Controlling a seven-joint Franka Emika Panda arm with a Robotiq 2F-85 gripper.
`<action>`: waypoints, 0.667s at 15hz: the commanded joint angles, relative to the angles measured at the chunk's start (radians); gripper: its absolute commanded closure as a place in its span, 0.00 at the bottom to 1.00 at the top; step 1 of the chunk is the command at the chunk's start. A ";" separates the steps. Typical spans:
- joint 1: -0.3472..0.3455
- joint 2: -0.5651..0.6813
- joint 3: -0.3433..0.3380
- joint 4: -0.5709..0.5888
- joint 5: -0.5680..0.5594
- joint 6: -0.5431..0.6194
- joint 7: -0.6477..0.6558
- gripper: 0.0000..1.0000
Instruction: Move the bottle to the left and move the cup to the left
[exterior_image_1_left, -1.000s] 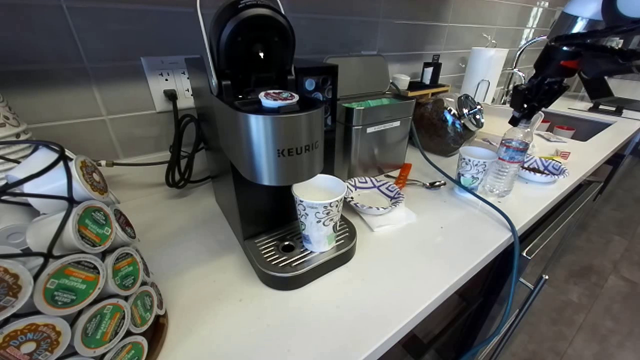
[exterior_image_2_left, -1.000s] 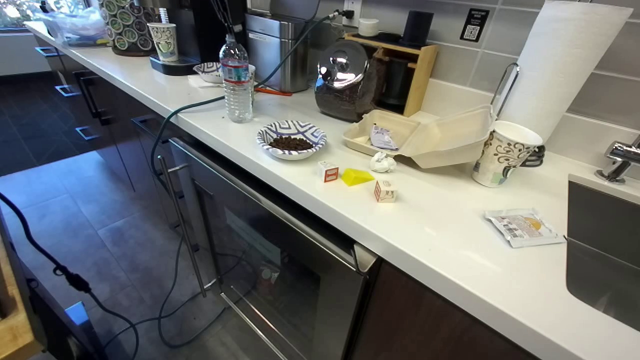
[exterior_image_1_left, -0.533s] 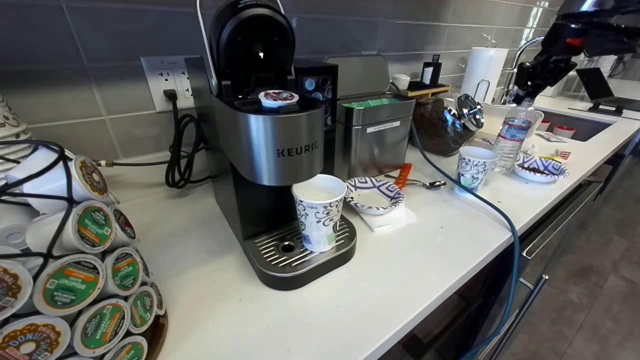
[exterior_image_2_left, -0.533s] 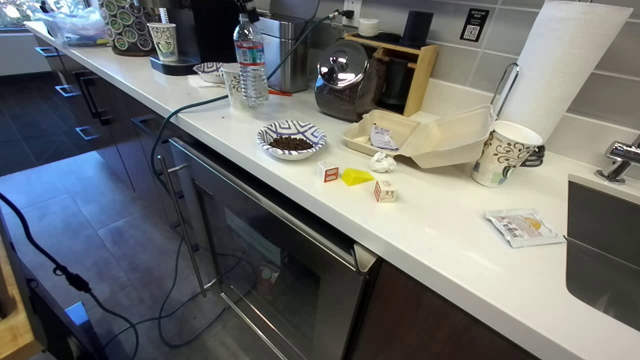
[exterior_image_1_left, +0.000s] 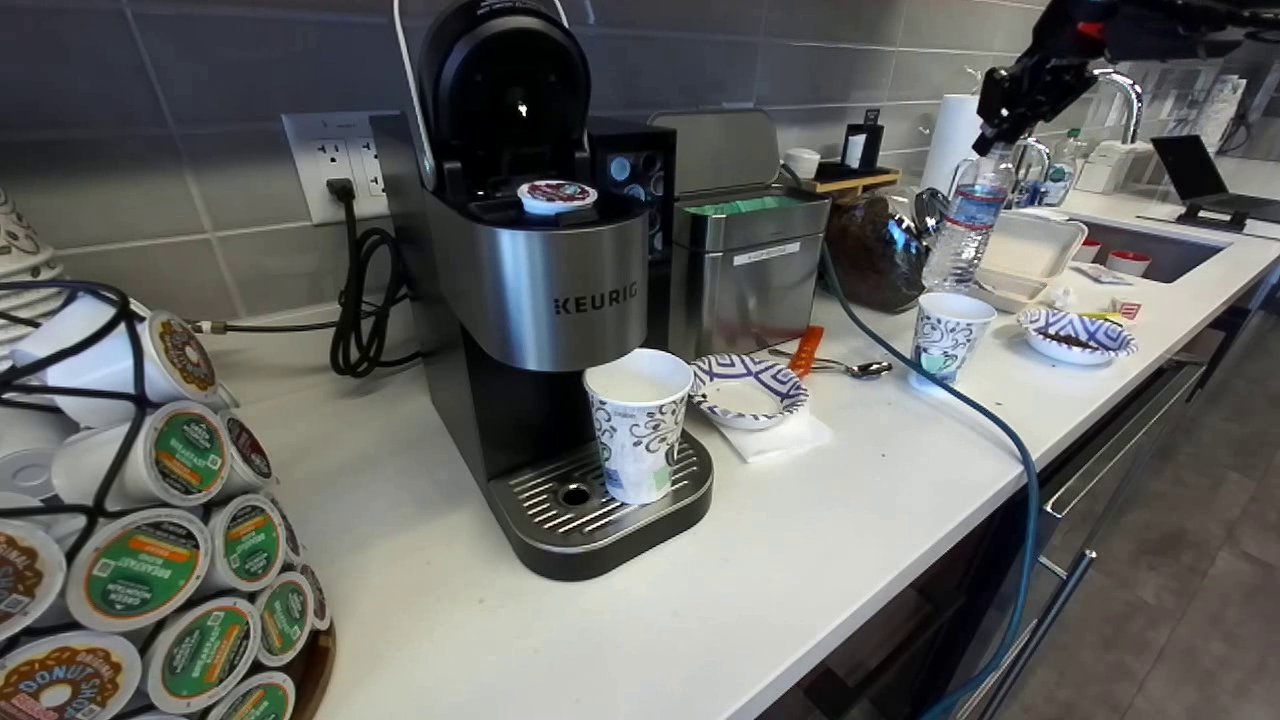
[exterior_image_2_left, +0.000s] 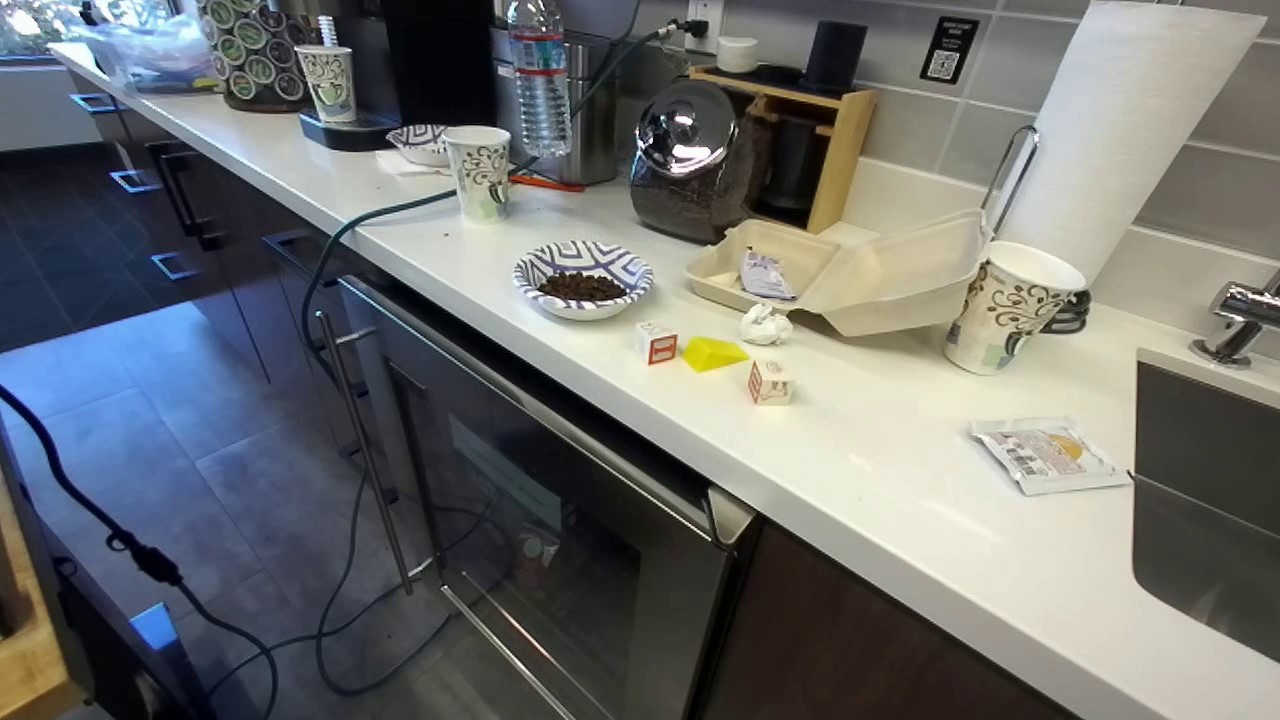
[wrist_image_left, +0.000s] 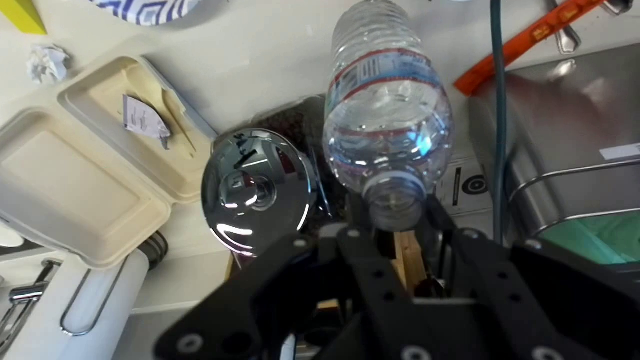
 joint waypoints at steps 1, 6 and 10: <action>0.030 0.137 0.004 0.165 -0.017 -0.026 0.034 0.93; 0.066 0.300 -0.007 0.349 -0.003 -0.066 0.023 0.93; 0.077 0.417 -0.017 0.507 0.005 -0.130 0.017 0.93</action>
